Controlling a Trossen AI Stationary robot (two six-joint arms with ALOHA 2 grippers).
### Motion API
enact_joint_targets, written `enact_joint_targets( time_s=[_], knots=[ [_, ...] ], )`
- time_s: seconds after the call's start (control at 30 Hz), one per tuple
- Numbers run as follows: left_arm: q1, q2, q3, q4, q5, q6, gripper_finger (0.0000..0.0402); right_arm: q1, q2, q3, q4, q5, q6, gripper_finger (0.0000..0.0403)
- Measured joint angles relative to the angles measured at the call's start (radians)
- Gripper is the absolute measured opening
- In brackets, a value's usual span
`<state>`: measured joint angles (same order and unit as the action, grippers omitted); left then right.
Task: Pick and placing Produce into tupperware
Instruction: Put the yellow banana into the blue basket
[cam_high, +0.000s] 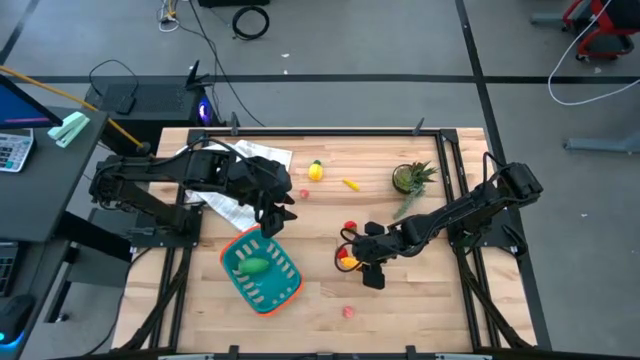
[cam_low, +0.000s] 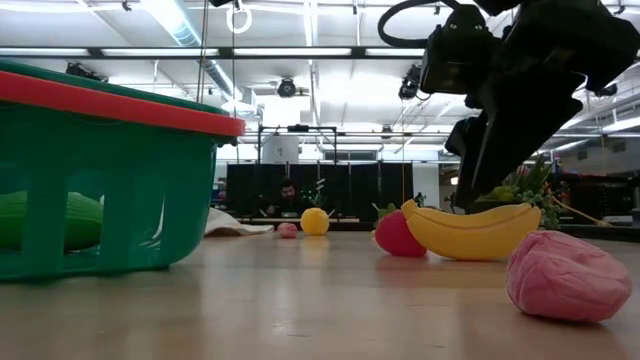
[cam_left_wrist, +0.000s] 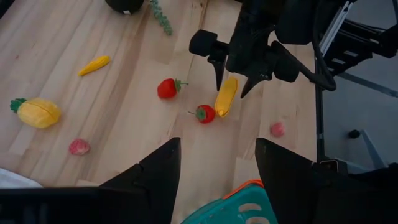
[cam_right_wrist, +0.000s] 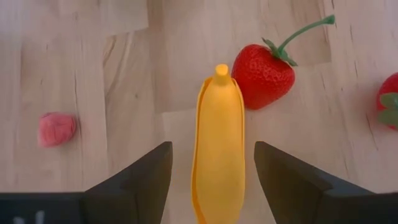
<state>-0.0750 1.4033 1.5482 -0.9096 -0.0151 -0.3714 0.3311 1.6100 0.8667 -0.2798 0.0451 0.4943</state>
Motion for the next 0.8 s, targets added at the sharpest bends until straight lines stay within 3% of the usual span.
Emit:
enact_joint_targets(
  time_s=[0.8],
  knots=[
    [0.000, 0.000, 0.000, 0.000, -0.011, 0.001, 0.0204, 0.016, 0.000, -0.075, 0.106, 0.025, 0.001, 0.0233]
  ],
)
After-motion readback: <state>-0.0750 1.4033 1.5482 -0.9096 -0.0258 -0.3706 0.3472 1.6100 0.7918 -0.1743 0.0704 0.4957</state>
